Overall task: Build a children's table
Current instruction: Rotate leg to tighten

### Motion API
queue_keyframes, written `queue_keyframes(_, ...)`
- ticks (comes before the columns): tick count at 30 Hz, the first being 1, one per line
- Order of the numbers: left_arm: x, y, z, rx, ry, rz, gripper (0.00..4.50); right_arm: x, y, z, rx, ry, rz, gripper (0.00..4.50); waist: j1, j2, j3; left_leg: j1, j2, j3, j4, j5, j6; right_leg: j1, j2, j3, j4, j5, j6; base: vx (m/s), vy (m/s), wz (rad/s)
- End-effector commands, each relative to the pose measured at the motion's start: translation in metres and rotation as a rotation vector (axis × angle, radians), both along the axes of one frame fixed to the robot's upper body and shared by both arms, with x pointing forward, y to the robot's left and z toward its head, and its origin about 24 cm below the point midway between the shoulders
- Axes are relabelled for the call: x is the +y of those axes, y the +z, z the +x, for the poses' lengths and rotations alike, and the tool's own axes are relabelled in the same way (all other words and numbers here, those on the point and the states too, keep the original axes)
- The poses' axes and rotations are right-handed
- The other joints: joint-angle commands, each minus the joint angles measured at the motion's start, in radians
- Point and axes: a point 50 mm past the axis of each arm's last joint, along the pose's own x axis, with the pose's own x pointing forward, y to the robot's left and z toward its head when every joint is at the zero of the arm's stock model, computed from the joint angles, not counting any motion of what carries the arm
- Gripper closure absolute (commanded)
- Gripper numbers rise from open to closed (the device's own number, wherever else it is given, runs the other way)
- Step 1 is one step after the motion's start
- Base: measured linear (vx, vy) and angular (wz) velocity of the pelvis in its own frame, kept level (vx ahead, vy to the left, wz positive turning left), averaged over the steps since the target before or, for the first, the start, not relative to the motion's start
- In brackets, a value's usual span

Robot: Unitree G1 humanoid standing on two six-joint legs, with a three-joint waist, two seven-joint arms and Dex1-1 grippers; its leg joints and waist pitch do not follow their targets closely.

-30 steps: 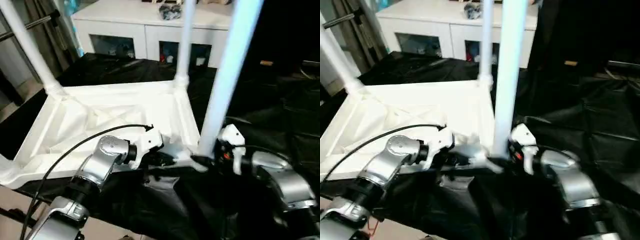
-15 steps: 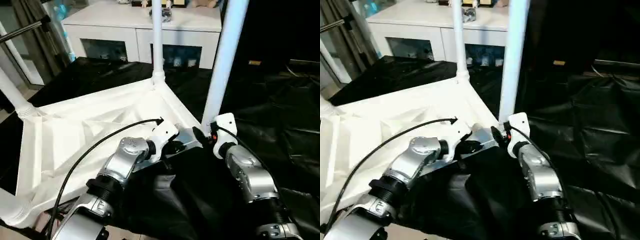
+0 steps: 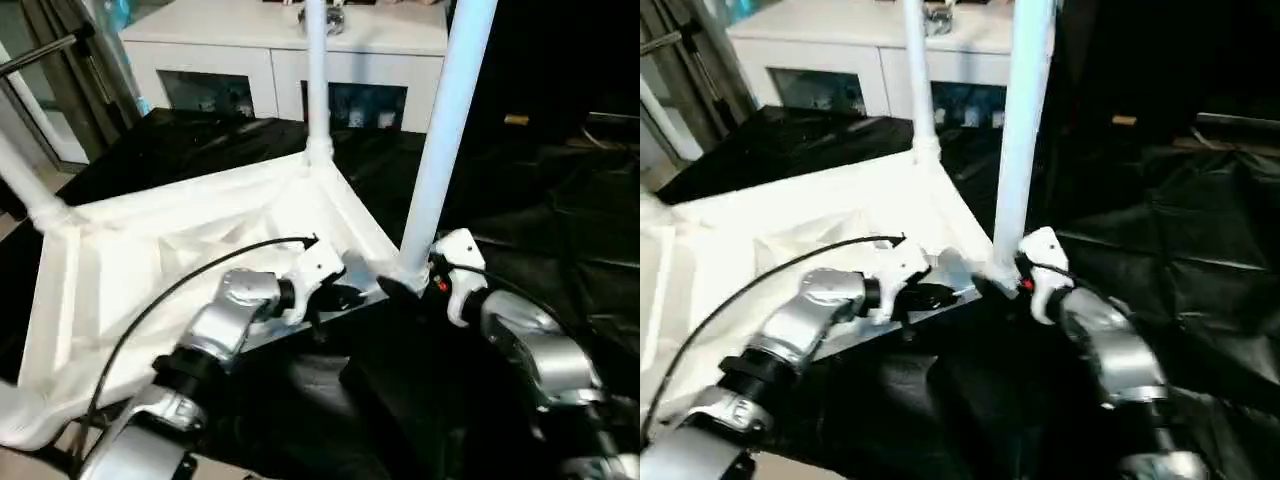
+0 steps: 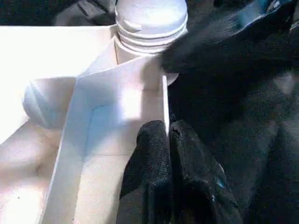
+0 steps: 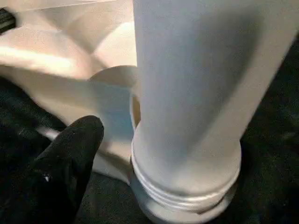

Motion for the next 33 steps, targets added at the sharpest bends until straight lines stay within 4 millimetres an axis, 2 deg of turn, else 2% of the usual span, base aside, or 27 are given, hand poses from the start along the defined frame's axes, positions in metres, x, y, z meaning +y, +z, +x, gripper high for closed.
queue_keyframes(1, -0.005, 0.014, -0.001, -0.049, -0.078, -0.046, 4.50, 0.014, 0.006, -0.011, 0.016, 0.174, 0.060, 0.03, 0.005, -0.014, -0.061, 0.006, 0.035, -0.009, -0.053, -0.085, 0.124, 0.056, -0.050, 0.038, -0.048, 0.054, -0.279, 0.000, 0.000, 0.00)
queue_keyframes(2, -0.003, 0.015, -0.003, -0.041, -0.103, -0.046, 4.50, 0.011, 0.009, -0.015, 0.023, 0.224, 0.067, 0.03, 0.009, -0.014, -0.061, 0.006, 0.036, -0.009, -0.053, -0.078, 0.129, 0.057, -0.050, 0.037, -0.047, 0.063, -0.281, 0.000, 0.000, 0.00)
queue_keyframes(3, -0.001, 0.015, -0.005, -0.036, -0.119, -0.045, 4.50, 0.010, 0.011, -0.018, 0.028, 0.254, 0.070, 0.03, 0.016, -0.015, -0.066, 0.006, 0.037, -0.009, -0.046, -0.053, 0.143, 0.058, -0.049, 0.038, -0.040, 0.102, -0.286, 0.000, 0.000, 0.00)
queue_keyframes(4, 0.003, 0.014, -0.008, -0.030, -0.151, -0.032, 4.50, 0.009, 0.014, -0.021, 0.035, 0.290, 0.067, 0.03, 0.018, -0.010, -0.065, 0.003, 0.037, -0.008, -0.044, -0.034, 0.159, 0.053, -0.046, 0.036, -0.037, 0.121, -0.293, 0.000, 0.000, 0.00)
queue_keyframes(5, 0.007, 0.013, -0.009, -0.026, -0.171, -0.020, 4.50, 0.009, 0.015, -0.022, 0.037, 0.314, 0.059, 0.03, 0.020, -0.006, -0.062, 0.003, 0.039, -0.007, -0.043, -0.045, 0.162, 0.049, -0.048, 0.034, -0.039, 0.099, -0.293, 0.000, 0.000, 0.00)
queue_keyframes(8, 0.013, 0.009, -0.011, -0.014, -0.197, 0.004, 4.50, 0.008, 0.017, -0.024, 0.047, 0.341, 0.053, 0.03, 0.021, -0.009, -0.057, 0.005, 0.040, -0.006, -0.050, -0.112, 0.134, 0.047, -0.049, 0.034, -0.048, -0.003, -0.287, 0.000, 0.000, 0.00)
queue_keyframes(10, 0.016, 0.009, -0.012, -0.010, -0.201, 0.013, 4.50, 0.008, 0.017, -0.025, 0.051, 0.349, 0.055, 0.31, 0.022, -0.009, -0.053, 0.009, 0.041, -0.005, -0.055, -0.159, 0.100, 0.044, -0.049, 0.037, -0.054, -0.075, -0.276, 0.000, 0.000, 0.00)
queue_keyframes(12, 0.018, 0.009, -0.012, -0.008, -0.203, 0.013, 4.50, 0.008, 0.018, -0.026, 0.055, 0.363, 0.057, 0.41, 0.025, -0.009, -0.053, 0.012, 0.041, -0.005, -0.056, -0.173, 0.081, 0.042, -0.051, 0.039, -0.056, -0.100, -0.268, 0.000, 0.000, 0.00)
queue_keyframes(13, 0.018, 0.010, -0.012, -0.008, -0.203, 0.013, 4.50, 0.008, 0.018, -0.026, 0.055, 0.364, 0.057, 0.49, 0.026, -0.014, -0.054, 0.010, 0.041, -0.005, -0.057, -0.164, 0.076, 0.044, -0.050, 0.040, -0.055, -0.097, -0.263, 0.000, 0.000, 0.00)
queue_keyframes(17, 0.019, 0.009, -0.013, -0.005, -0.205, 0.015, 4.50, 0.009, 0.015, -0.025, 0.066, 0.366, 0.055, 0.83, 0.032, -0.012, -0.057, 0.007, 0.038, -0.006, -0.053, -0.125, 0.080, 0.045, -0.051, 0.039, -0.050, -0.069, -0.255, 0.000, 0.000, 0.00)
queue_keyframes(20, 0.020, 0.008, -0.014, -0.004, -0.206, 0.016, 4.50, 0.010, 0.015, -0.026, 0.074, 0.374, 0.059, 1.15, 0.034, -0.015, -0.059, 0.005, 0.036, -0.005, -0.049, -0.100, 0.090, 0.046, -0.049, 0.039, -0.045, -0.031, -0.258, 0.000, 0.000, 0.00)
queue_keyframes(23, 0.021, 0.008, -0.013, -0.004, -0.204, 0.020, 4.50, 0.011, 0.015, -0.027, 0.079, 0.384, 0.055, 1.24, 0.036, -0.013, -0.060, 0.005, 0.036, -0.005, -0.047, -0.096, 0.098, 0.045, -0.049, 0.038, -0.044, -0.021, -0.262, 0.000, 0.000, 0.00)
queue_keyframes(24, 0.021, 0.007, -0.011, -0.004, -0.199, 0.023, 4.50, 0.011, 0.014, -0.027, 0.083, 0.384, 0.054, 1.54, 0.036, -0.011, -0.060, 0.005, 0.036, -0.005, -0.047, -0.099, 0.097, 0.045, -0.049, 0.038, -0.044, -0.025, -0.262, 0.000, 0.000, 0.00)
queue_keyframes(25, 0.021, 0.007, -0.011, -0.005, -0.194, 0.022, 4.50, 0.011, 0.014, -0.027, 0.085, 0.384, 0.054, 1.54, 0.036, -0.015, -0.059, 0.005, 0.036, -0.005, -0.049, -0.111, 0.095, 0.045, -0.048, 0.038, -0.046, -0.040, -0.260, 0.000, 0.000, 0.00)
queue_keyframes(29, 0.016, 0.008, -0.009, -0.007, -0.161, 0.005, 4.50, 0.014, 0.007, -0.031, 0.111, 0.374, 0.070, 1.89, 0.038, -0.012, -0.057, 0.005, 0.036, -0.005, -0.050, -0.132, 0.082, 0.044, -0.050, 0.039, -0.049, -0.075, -0.254, 0.000, 0.000, 0.00)
queue_keyframes(33, 0.012, 0.008, -0.008, -0.015, -0.139, -0.002, 4.50, 0.017, 0.002, -0.031, 0.118, 0.345, 0.090, 1.96, 0.038, -0.014, -0.056, 0.006, 0.036, -0.006, -0.051, -0.145, 0.073, 0.044, -0.050, 0.039, -0.051, -0.099, -0.247, 0.000, 0.000, 0.00)
